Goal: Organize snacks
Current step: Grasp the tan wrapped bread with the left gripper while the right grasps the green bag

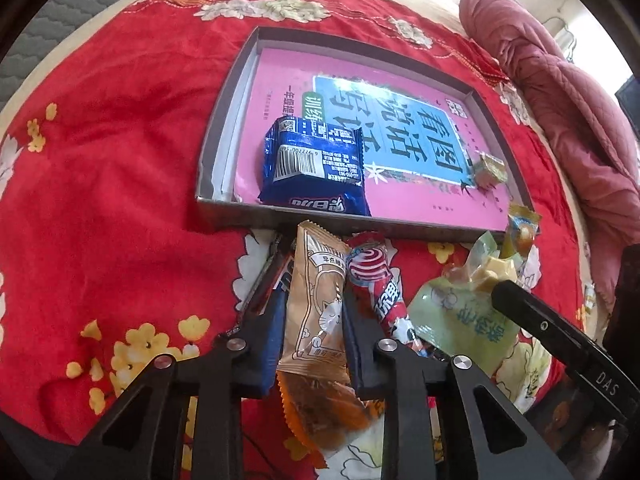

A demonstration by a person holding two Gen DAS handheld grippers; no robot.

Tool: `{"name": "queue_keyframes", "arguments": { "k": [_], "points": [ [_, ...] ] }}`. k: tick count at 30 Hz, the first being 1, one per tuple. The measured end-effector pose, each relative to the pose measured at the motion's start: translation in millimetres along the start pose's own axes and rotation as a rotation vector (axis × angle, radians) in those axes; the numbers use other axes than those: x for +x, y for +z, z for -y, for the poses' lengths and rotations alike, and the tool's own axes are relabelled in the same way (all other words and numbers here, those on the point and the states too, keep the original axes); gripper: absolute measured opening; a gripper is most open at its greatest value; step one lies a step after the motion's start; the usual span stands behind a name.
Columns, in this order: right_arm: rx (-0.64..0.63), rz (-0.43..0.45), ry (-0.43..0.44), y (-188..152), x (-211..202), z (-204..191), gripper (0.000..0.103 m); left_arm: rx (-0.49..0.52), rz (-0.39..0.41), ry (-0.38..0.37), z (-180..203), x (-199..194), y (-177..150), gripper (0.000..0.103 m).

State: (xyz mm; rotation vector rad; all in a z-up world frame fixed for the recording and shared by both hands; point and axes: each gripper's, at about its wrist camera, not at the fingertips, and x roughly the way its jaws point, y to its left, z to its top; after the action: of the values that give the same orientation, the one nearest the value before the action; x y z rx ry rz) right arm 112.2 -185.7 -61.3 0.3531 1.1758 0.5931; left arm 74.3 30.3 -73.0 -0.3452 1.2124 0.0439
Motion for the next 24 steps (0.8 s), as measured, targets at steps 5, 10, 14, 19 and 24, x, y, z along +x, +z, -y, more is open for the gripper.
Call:
{"name": "queue_keyframes", "arguments": {
  "k": [5,10,14,19,24],
  "points": [
    [-0.028,0.031,0.023,1,-6,-4,0.033,-0.027,0.01,-0.039,-6,-3,0,0.025],
    [-0.085,0.065,0.033,1,-14,-15,0.032,-0.044,0.03,-0.062,-11,-13,0,0.025],
    [-0.095,0.054,0.025,2,-11,-16,0.032,-0.042,0.058,-0.059,-11,-25,3,0.025],
    [-0.099,0.073,0.038,3,-16,-17,0.032,-0.033,0.098,-0.054,-8,-39,7,0.025],
    [-0.112,0.104,0.05,7,-22,-18,0.032,-0.02,0.129,-0.057,-3,-48,11,0.025]
  ]
}}
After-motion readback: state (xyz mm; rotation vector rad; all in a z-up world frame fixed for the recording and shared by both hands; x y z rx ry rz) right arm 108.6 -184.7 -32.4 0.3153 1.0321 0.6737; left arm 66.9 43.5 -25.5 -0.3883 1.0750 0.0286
